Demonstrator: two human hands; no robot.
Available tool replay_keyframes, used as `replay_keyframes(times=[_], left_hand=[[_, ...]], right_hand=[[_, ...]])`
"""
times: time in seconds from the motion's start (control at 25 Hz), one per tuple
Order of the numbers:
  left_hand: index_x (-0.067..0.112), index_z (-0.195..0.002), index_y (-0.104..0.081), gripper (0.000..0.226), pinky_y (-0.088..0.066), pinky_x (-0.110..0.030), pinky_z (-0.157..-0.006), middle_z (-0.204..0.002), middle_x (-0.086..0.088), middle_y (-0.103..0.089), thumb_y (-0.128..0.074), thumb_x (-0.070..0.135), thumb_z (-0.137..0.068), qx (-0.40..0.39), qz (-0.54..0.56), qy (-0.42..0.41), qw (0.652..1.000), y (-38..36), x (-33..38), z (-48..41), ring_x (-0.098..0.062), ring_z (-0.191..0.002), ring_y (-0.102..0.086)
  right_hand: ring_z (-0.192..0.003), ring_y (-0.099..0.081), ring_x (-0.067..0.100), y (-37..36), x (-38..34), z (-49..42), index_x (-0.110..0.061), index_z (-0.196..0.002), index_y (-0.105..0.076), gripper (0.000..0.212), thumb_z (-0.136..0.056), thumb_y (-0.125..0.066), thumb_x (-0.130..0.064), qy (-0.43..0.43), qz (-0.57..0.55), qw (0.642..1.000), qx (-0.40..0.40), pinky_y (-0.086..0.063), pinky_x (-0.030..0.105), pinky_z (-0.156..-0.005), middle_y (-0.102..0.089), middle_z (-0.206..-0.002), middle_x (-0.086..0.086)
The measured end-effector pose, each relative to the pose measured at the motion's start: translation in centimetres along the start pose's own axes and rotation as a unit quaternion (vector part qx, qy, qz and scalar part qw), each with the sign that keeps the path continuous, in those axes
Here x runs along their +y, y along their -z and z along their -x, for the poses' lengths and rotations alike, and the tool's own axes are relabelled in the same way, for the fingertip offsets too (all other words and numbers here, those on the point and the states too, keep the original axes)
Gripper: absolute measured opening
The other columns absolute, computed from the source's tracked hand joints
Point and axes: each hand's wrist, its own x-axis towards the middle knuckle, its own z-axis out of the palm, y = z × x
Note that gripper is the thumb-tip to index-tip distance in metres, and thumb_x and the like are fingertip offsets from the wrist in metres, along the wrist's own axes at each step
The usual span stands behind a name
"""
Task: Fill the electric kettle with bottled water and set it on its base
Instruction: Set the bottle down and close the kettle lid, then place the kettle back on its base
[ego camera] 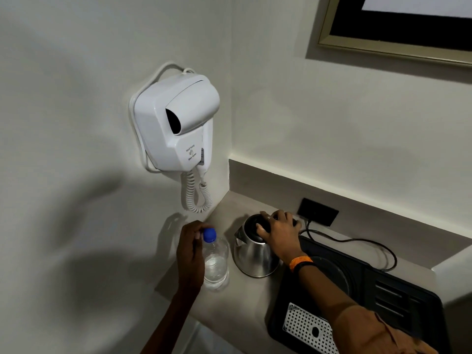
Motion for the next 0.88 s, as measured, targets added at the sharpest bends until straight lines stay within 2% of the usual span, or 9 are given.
replay_keyframes(times=[0.08, 0.2, 0.28, 0.36, 0.44, 0.52, 0.64, 0.76, 0.88], left_hand=[[0.025, -0.109, -0.066, 0.034, -0.050, -0.038, -0.099, -0.112, -0.006, -0.068, -0.038, 0.008, -0.100, 0.024, 0.002, 0.005, 1.000, -0.1, 0.5, -0.3, -0.021, -0.108, -0.064], [-0.001, -0.112, -0.065, 0.031, -0.046, -0.041, -0.109, -0.126, -0.014, -0.061, -0.037, 0.003, -0.100, 0.074, -0.061, -0.061, 0.994, -0.2, 1.8, -0.1, -0.026, -0.122, -0.058], [-0.002, -0.109, -0.066, 0.029, -0.043, -0.030, -0.110, -0.129, -0.014, -0.058, -0.039, 0.003, -0.098, 0.046, -0.077, -0.139, 0.986, -0.8, 3.5, 1.0, -0.022, -0.127, -0.055], [-0.001, -0.112, -0.067, 0.027, -0.041, -0.022, -0.110, -0.133, -0.005, -0.057, -0.046, 0.005, -0.096, -0.054, -0.037, -0.153, 0.986, -2.7, 4.8, 3.1, -0.010, -0.132, -0.053], [0.008, -0.134, -0.057, 0.042, -0.032, -0.023, -0.119, -0.153, 0.000, -0.043, -0.061, 0.008, -0.092, -0.140, -0.034, -0.088, 0.986, -5.9, 4.1, 5.6, -0.013, -0.148, -0.035], [0.028, -0.158, -0.023, 0.097, -0.018, -0.027, -0.125, -0.170, 0.001, -0.008, -0.080, 0.018, -0.080, -0.145, -0.034, 0.063, 0.987, -9.1, 2.2, 7.9, -0.018, -0.158, -0.008], [0.046, -0.150, 0.021, 0.148, -0.009, -0.041, -0.129, -0.170, -0.002, 0.010, -0.094, 0.040, -0.056, -0.141, -0.015, 0.260, 0.955, -12.2, -0.4, 8.3, -0.019, -0.158, 0.004], [0.018, -0.160, 0.008, 0.153, -0.016, -0.048, -0.128, -0.169, -0.018, -0.010, -0.100, 0.029, -0.051, -0.141, -0.028, 0.310, 0.940, -13.2, -1.9, 6.7, -0.031, -0.157, -0.012], [0.011, -0.160, -0.015, 0.138, -0.028, -0.046, -0.125, -0.163, -0.016, -0.030, -0.101, 0.019, -0.052, -0.087, -0.017, 0.291, 0.953, -12.8, -1.9, 5.3, -0.031, -0.151, -0.031]], right_hand=[[-0.131, -0.043, 0.030, -0.1, 0.1, 0.2, -0.032, -0.150, -0.048, 0.056, -0.099, -0.044, -0.057, 0.004, 0.000, 1.000, -0.004, -0.029, 0.057, -0.109, -0.054, -0.136, 0.008], [-0.136, -0.044, 0.027, 0.3, 1.6, -0.1, -0.032, -0.147, -0.050, 0.051, -0.101, -0.045, -0.053, 0.006, -0.075, 0.997, -0.019, -0.028, 0.054, -0.113, -0.058, -0.137, 0.003], [-0.131, -0.053, 0.025, 1.7, 3.5, -0.5, -0.023, -0.133, -0.063, 0.035, -0.098, -0.056, -0.026, -0.003, -0.199, 0.980, -0.019, -0.035, 0.049, -0.115, -0.065, -0.132, 0.004], [-0.118, -0.061, 0.022, 2.7, 5.9, -0.7, -0.010, -0.121, -0.069, 0.040, -0.085, -0.058, 0.005, -0.009, -0.247, 0.968, -0.040, -0.044, 0.043, -0.110, -0.069, -0.120, 0.009], [-0.117, -0.062, 0.026, 2.9, 7.2, -0.5, -0.007, -0.125, -0.065, 0.052, -0.077, -0.059, 0.013, 0.025, -0.195, 0.979, -0.063, -0.047, 0.041, -0.108, -0.068, -0.122, 0.013], [-0.113, -0.064, 0.031, 1.9, 7.7, -0.6, -0.012, -0.122, -0.064, 0.048, -0.078, -0.061, 0.008, 0.039, -0.160, 0.985, -0.047, -0.050, 0.041, -0.100, -0.069, -0.119, 0.013], [-0.104, -0.066, 0.031, 1.0, 8.2, -0.2, -0.018, -0.113, -0.062, 0.034, -0.084, -0.063, 0.000, 0.020, -0.162, 0.986, -0.011, -0.053, 0.041, -0.090, -0.070, -0.110, 0.010], [-0.103, -0.068, 0.028, 1.1, 8.4, 1.0, -0.020, -0.118, -0.060, 0.034, -0.087, -0.065, -0.007, 0.014, -0.185, 0.983, 0.000, -0.055, 0.042, -0.090, -0.070, -0.113, 0.007], [-0.101, -0.069, 0.025, 1.9, 7.4, 2.2, -0.019, -0.119, -0.060, 0.033, -0.089, -0.067, -0.010, 0.029, -0.208, 0.978, 0.020, -0.056, 0.042, -0.090, -0.070, -0.113, 0.005]])
